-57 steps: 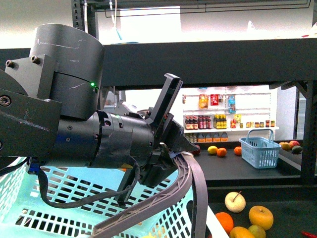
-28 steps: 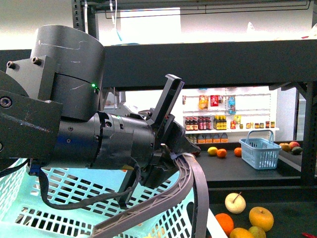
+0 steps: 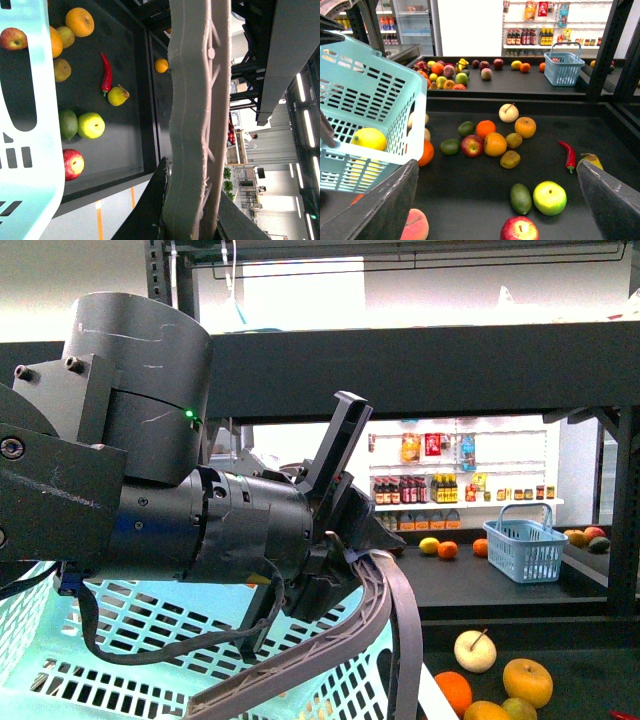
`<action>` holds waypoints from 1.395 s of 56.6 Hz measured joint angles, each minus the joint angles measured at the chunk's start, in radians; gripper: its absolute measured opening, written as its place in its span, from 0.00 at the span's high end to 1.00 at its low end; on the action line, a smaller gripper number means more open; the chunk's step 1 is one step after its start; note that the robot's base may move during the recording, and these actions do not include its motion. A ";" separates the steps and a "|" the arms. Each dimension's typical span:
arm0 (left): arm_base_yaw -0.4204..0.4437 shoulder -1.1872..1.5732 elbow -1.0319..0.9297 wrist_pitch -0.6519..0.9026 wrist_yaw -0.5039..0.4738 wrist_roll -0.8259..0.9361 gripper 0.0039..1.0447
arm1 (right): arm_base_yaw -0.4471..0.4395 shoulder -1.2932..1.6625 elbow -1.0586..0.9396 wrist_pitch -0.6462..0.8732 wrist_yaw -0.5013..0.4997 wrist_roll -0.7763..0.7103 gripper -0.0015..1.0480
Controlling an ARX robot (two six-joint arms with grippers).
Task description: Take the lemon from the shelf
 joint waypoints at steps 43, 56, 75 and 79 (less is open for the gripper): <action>0.315 -0.060 -0.145 0.576 -0.542 -0.360 0.91 | 0.000 0.000 0.000 0.000 0.000 0.000 0.07; 0.515 -0.057 -0.144 0.629 -0.504 -0.450 0.91 | 0.000 0.000 0.000 0.000 0.000 0.000 0.07; 0.745 0.080 -0.073 0.649 -0.376 -0.494 0.91 | 0.000 0.000 0.000 0.000 0.000 0.000 0.07; 0.776 0.106 -0.058 0.672 -0.364 -0.508 0.91 | 0.000 0.000 0.000 0.000 0.000 0.000 0.07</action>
